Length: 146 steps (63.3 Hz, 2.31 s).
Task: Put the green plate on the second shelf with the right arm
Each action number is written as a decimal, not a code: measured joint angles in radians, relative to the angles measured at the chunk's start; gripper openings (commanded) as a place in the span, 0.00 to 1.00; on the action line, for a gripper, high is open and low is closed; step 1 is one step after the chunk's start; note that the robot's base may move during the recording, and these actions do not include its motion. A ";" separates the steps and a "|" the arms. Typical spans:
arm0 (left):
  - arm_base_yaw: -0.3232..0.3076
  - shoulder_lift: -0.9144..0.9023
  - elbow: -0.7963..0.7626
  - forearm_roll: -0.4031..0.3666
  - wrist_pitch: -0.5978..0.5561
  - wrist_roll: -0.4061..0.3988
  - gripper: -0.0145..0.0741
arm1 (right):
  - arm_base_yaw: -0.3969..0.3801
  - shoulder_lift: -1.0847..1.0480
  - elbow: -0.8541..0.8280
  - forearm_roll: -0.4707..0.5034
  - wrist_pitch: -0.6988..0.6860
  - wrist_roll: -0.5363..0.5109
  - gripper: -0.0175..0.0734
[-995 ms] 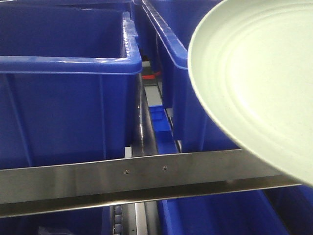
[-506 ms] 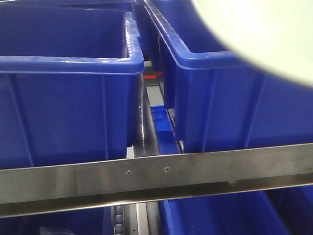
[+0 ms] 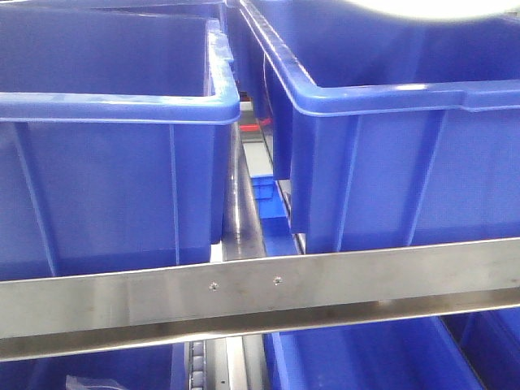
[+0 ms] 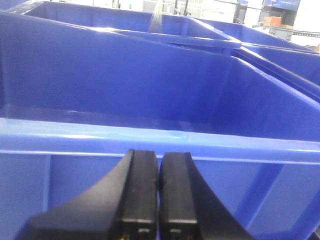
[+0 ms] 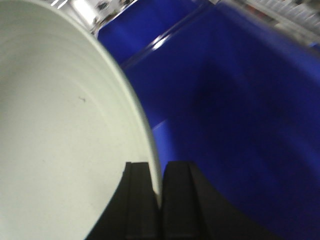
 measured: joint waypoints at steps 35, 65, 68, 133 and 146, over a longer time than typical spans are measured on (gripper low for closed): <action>0.000 0.000 0.000 0.000 0.000 0.000 0.31 | -0.092 0.304 -0.198 -0.196 -0.054 0.000 0.71; 0.000 0.000 0.000 0.000 0.000 0.000 0.31 | -0.082 0.129 -0.198 -0.301 0.052 0.037 0.25; 0.000 0.000 0.000 0.000 0.000 0.000 0.31 | -0.066 0.076 -0.189 -0.345 0.072 0.039 0.25; 0.000 0.000 0.000 0.000 0.002 0.000 0.31 | -0.047 -0.970 0.579 -0.552 0.217 0.044 0.25; 0.000 0.000 0.000 0.000 0.002 0.000 0.31 | -0.088 -0.982 0.615 -0.619 0.221 0.056 0.25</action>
